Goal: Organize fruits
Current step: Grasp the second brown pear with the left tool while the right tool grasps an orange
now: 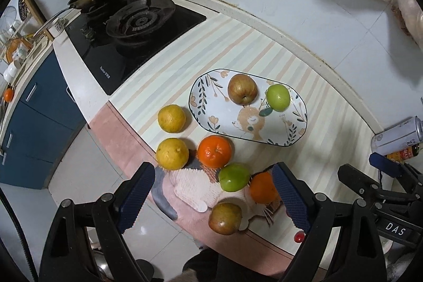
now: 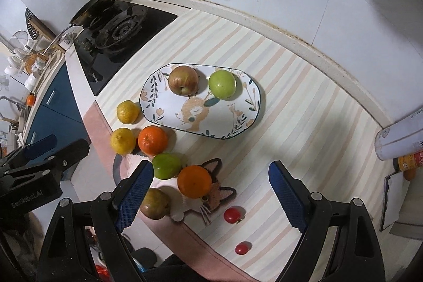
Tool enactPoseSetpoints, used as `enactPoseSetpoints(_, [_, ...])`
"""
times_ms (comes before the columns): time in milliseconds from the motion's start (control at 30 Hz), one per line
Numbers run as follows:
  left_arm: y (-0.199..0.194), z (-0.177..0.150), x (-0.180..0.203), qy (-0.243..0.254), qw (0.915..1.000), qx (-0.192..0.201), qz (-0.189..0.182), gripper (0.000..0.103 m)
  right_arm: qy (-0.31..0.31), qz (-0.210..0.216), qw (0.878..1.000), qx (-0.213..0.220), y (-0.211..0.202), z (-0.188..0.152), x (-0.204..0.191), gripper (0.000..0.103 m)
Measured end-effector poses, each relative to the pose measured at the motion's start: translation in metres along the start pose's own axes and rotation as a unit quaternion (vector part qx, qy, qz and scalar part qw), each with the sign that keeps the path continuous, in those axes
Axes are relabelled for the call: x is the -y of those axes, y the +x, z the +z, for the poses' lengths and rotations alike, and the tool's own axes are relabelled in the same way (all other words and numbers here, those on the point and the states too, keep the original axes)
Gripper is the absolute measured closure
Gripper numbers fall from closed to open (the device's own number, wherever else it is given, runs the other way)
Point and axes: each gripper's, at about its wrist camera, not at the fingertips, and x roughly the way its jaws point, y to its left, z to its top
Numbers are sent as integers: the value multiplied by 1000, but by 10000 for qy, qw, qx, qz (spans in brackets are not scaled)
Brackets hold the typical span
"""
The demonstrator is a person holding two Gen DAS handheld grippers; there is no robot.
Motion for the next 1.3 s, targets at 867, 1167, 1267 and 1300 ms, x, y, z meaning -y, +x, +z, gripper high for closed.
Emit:
enactPoseSetpoints(867, [118,-105,14,749,9872,-1333,454,1,-28,653,9814,-1805,199,-53,-11,37])
enactPoseSetpoints(1167, [155,-107,40,1124,9806,-1599,129,22,346,651,9781,-1945,190,-70,32,37])
enactPoseSetpoints(1267, [164,-106,36,1005,9804,-1690,101,43,513,729,9766,-1958,192,-71,37,36])
enactPoseSetpoints(1300, [163,-105,34,961,9819,-1633,45,44,524,720,9765,-1961,192,-71,37,36])
